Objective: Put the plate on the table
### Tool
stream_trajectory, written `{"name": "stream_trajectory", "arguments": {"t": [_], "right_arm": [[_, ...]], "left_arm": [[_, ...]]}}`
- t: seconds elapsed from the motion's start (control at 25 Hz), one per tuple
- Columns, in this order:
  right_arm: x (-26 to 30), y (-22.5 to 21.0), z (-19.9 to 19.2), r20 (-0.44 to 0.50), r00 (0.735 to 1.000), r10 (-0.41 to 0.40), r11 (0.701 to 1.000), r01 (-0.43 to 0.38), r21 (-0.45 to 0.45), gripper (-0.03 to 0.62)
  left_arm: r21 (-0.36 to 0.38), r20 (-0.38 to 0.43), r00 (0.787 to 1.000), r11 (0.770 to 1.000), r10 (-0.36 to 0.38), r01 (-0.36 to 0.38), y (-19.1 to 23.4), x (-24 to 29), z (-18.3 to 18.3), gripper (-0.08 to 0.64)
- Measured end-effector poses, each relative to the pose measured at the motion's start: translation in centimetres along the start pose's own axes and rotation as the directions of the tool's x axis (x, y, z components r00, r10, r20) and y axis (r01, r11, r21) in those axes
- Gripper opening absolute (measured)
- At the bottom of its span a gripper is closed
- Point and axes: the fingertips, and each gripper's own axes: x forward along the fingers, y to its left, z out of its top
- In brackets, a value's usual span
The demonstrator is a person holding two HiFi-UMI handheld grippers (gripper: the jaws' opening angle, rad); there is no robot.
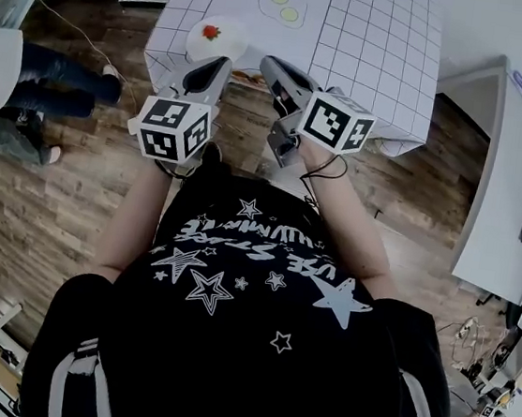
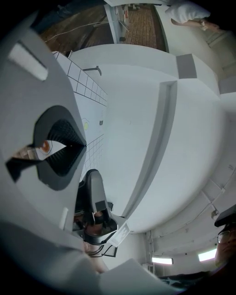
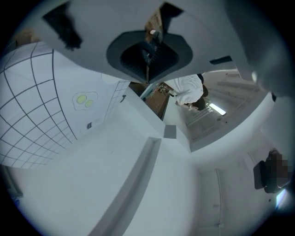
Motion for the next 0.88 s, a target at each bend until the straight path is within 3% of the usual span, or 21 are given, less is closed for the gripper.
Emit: {"name": "stream_trajectory", "arguments": {"t": [0.36, 0.88], "right_arm": [[-5.1, 1.7, -1.9, -0.083, 0.994, 0.067, 0.985, -0.079, -0.151, 0.015], [-8.5, 2.0, -6.0, -0.156, 0.979, 0.127, 0.978, -0.150, -0.145, 0.014]], "left_arm": [[-0.015, 0.028, 0.997, 0.997, 0.078, -0.078, -5.6, -2.5, -1.6, 0.009], [-0.053, -0.005, 0.985, 0.984, 0.172, -0.172, -9.8, -6.9, -5.5, 0.009]]}}
